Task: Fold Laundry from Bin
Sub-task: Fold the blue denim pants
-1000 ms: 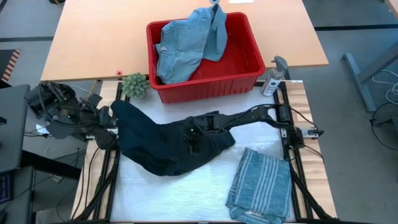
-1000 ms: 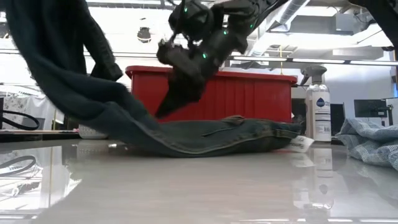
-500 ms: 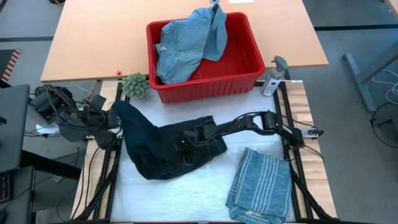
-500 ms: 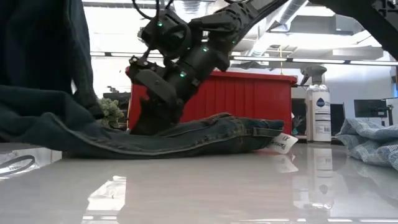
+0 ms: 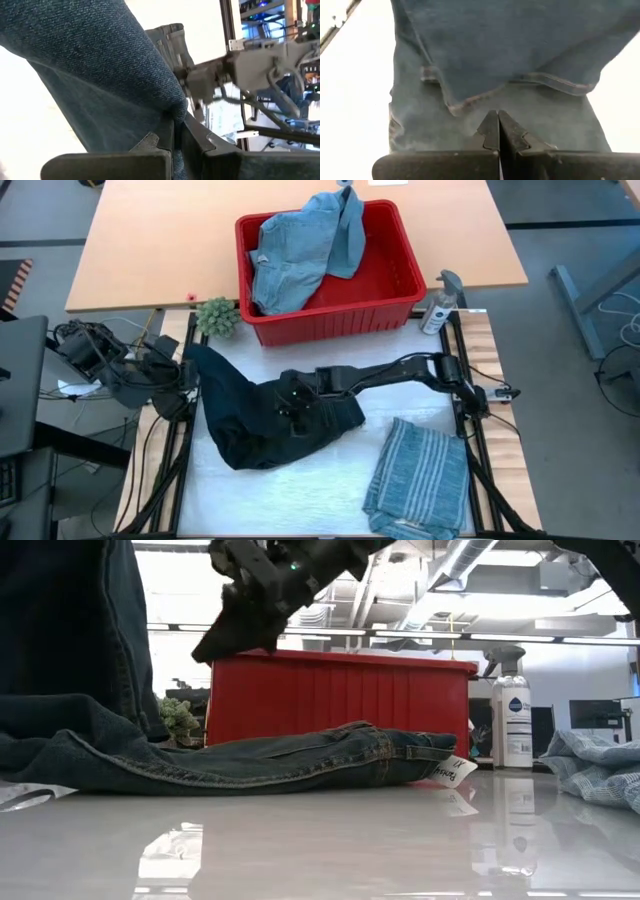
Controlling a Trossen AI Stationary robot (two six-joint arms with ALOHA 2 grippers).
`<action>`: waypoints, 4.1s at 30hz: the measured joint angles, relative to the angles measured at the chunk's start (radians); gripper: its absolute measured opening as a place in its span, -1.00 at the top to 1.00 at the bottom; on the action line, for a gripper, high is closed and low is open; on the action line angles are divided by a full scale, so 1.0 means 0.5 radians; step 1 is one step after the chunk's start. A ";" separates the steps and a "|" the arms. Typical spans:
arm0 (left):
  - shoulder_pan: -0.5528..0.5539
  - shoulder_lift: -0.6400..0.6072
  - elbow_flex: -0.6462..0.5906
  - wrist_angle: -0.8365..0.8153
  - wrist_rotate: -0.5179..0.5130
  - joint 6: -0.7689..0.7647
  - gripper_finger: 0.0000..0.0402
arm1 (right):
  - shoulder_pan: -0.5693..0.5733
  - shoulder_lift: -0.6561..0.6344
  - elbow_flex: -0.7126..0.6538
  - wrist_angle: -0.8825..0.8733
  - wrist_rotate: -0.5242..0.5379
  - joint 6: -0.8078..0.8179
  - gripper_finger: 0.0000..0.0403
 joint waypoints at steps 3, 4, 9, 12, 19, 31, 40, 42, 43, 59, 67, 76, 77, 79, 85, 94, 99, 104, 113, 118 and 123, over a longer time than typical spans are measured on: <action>0.001 0.001 0.000 -0.001 -0.014 -0.003 1.00 | 0.010 0.023 -0.010 0.075 -0.007 0.025 0.92; 0.001 0.002 0.000 -0.002 -0.014 -0.003 1.00 | 0.018 0.058 -0.012 0.140 -0.006 0.019 0.92; 0.037 0.022 0.000 0.016 -0.030 -0.004 1.00 | -0.003 0.138 0.008 0.432 -0.031 0.091 0.92; 0.058 0.042 0.000 0.068 -0.013 0.017 1.00 | -0.018 0.190 0.048 0.416 -0.103 0.146 0.92; 0.097 0.088 0.000 0.342 -0.044 0.176 1.00 | -0.015 0.322 0.261 0.416 -0.186 0.172 0.92; 0.262 0.206 0.000 0.538 -0.078 0.449 1.00 | 0.090 0.517 0.543 0.386 -0.371 0.167 0.92; 0.429 0.411 0.000 0.542 -0.011 0.625 0.97 | 0.113 0.574 0.541 0.293 -0.464 0.194 0.92; 0.453 0.467 0.000 0.548 0.065 0.668 0.97 | 0.111 0.570 0.541 0.255 -0.463 0.164 0.92; 0.460 0.493 0.000 0.560 0.096 0.687 0.98 | 0.104 0.561 0.541 0.209 -0.460 0.152 0.92; 0.458 0.521 0.001 0.601 0.096 0.755 0.98 | 0.071 0.482 0.539 -0.250 -0.374 -0.201 0.92; 0.459 0.520 0.001 0.600 0.092 0.783 0.98 | -0.081 0.356 0.539 -0.701 -0.296 -0.439 0.92; 0.458 0.522 0.001 0.624 0.114 0.809 0.98 | -0.386 -0.109 0.539 -1.449 0.069 -0.878 0.92; 0.459 0.522 0.001 0.633 0.115 0.817 0.98 | -0.424 -0.176 0.539 -1.490 0.129 -0.897 0.92; 0.474 0.532 0.001 0.675 0.120 0.855 0.98 | -0.497 -0.324 0.539 -1.549 0.211 -0.928 0.92; 0.561 0.652 0.001 0.854 0.194 1.003 0.98 | -0.723 -0.766 0.541 -1.580 0.373 -0.924 0.92; 0.760 0.940 0.002 0.985 0.418 1.203 0.98 | -0.967 -1.285 0.542 -1.573 0.419 -0.750 0.92; 0.920 1.094 0.002 1.309 0.596 1.412 0.98 | -0.988 -1.433 0.541 -1.611 0.423 -0.700 0.92; 1.045 1.264 0.002 1.441 0.738 1.494 0.98 | -0.961 -1.494 0.541 -1.659 0.423 -0.668 0.92; 1.210 1.526 0.002 1.665 0.894 1.613 0.98 | -0.903 -1.512 0.540 -1.713 0.461 -0.665 0.92; 1.286 1.662 0.002 1.682 0.896 1.638 0.98 | -0.903 -1.507 0.540 -1.719 0.468 -0.669 0.92; 1.322 1.808 0.002 1.779 0.966 1.683 0.98 | -0.903 -1.507 0.540 -1.728 0.468 -0.672 0.92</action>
